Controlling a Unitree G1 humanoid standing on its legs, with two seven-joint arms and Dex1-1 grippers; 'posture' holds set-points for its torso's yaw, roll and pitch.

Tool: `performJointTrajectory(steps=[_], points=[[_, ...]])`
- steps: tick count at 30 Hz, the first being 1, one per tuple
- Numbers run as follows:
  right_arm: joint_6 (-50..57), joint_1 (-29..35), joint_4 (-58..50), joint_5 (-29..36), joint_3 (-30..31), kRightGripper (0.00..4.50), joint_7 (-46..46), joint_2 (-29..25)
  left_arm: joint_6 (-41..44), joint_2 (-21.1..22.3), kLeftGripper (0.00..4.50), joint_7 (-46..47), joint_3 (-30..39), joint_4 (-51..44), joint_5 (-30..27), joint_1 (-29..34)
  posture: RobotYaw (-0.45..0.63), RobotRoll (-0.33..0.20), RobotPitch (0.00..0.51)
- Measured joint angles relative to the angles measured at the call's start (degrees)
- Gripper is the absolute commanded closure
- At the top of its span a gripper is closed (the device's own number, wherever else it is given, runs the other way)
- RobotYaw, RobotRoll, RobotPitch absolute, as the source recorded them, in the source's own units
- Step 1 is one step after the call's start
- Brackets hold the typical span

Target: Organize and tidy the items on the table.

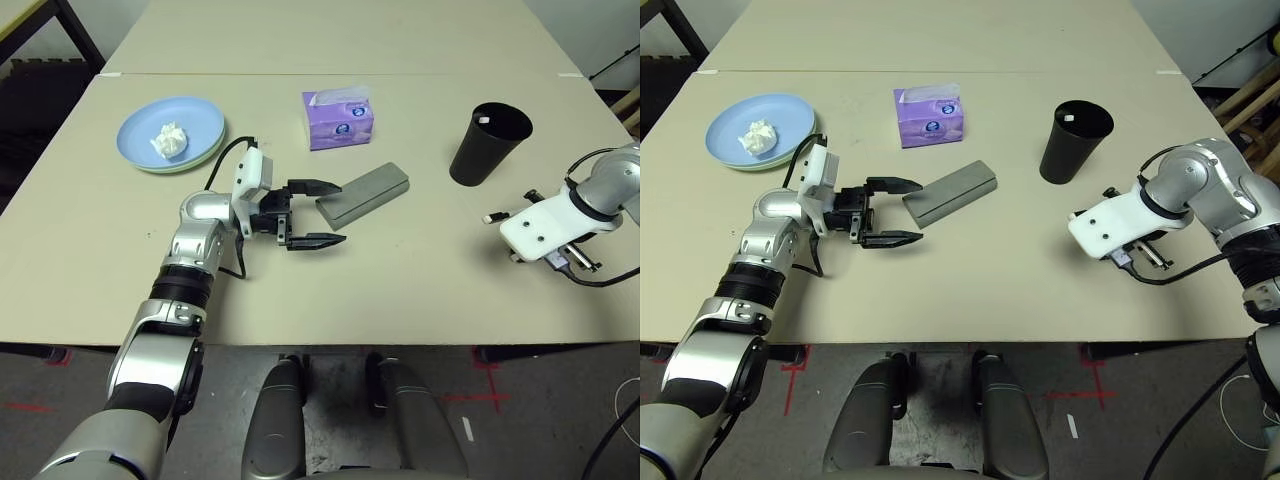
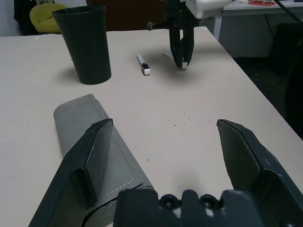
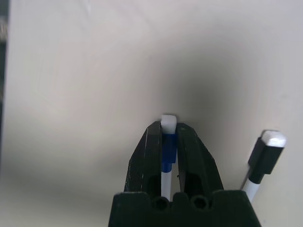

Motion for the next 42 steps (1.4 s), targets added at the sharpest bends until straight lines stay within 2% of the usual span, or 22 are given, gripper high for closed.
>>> performJointTrajectory(steps=[4, 12, 16, 17, 20, 27, 32, 36, 42], points=[[6.42, -0.05, -4.77, 5.72, 1.15, 4.20, 0.01, -2.83, -0.20, 0.03, 0.00, -0.01, 0.00, 0.25, 0.01, -0.15, 0.07, 0.000, 0.236], [23.93, -0.74, -12.38, 17.33, -0.11, 4.20, 0.02, -2.71, -0.88, -0.01, 0.00, -0.04, 0.00, 1.95, 0.02, -1.02, 0.07, 0.000, 0.229], [35.76, -0.73, -15.49, 24.43, -5.72, 4.20, -0.09, 2.27, -1.28, -0.11, 0.00, -0.06, 0.00, 2.37, 0.02, -1.96, 0.07, 0.000, 0.226], [40.14, -0.71, -16.50, 28.03, -8.81, 4.20, -0.89, 4.95, -1.35, -0.08, 0.00, -0.06, 0.01, 2.42, 0.02, -2.02, 0.07, 0.000, 0.225], [45.67, -0.33, -18.37, 33.59, -14.45, 4.20, -3.96, 9.53, -1.40, -0.31, 0.00, -0.09, -0.01, 2.52, 0.03, -2.14, 0.07, 0.000, 0.222], [46.72, 6.25, -22.16, 41.24, -26.95, 4.20, -17.68, 22.66, -1.55, -0.09, 0.00, -0.09, 0.01, 2.61, 0.04, -2.15, 0.07, 0.000, 0.216], [44.60, 10.64, -25.65, 43.06, -33.28, 4.20, -30.09, 30.82, -1.72, -0.06, 0.00, -0.08, 0.01, 2.66, 0.04, -2.19, 0.06, 0.000, 0.213], [43.05, 13.57, -27.75, 43.13, -35.05, 4.20, -36.82, 34.67, -1.73, -0.15, 0.00, -0.07, 0.00, 2.68, 0.05, -2.19, 0.06, 0.000, 0.209], [40.22, 14.05, -28.57, 43.01, -36.43, 4.20, -42.19, 36.57, -1.98, -0.42, 0.00, -0.07, 0.00, 3.43, 0.07, -2.31, 0.06, 0.000, 0.201]])
